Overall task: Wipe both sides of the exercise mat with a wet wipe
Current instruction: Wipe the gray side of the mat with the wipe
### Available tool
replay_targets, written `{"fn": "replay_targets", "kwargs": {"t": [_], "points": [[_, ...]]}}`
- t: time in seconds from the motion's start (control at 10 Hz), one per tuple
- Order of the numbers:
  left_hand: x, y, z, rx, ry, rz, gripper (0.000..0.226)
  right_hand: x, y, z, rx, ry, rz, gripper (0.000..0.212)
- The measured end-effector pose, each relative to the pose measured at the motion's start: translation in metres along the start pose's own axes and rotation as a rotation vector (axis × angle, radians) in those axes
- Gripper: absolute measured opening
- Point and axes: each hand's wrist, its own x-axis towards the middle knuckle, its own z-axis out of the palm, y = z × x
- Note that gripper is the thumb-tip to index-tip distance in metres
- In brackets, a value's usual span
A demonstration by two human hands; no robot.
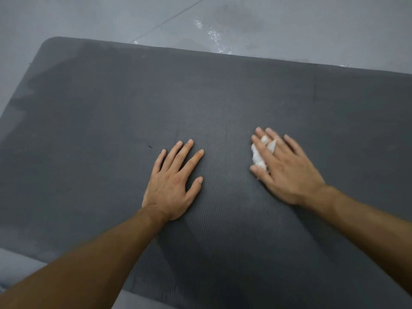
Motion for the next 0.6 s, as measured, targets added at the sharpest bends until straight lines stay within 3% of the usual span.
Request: {"fn": "replay_targets", "kwargs": {"t": [0.2,0.3,0.6], "points": [[0.000,0.000,0.000,0.003,0.004,0.003,0.064,0.013,0.064,-0.010,0.018,-0.009,0.256,0.097],[0.001,0.001,0.000,0.002,0.002,0.003,0.064,0.010,0.061,-0.008,0.055,-0.023,0.300,0.103],[0.001,0.000,0.000,0.009,0.008,0.002,0.064,-0.066,-0.009,0.010,0.034,-0.047,-0.080,0.086]]}}
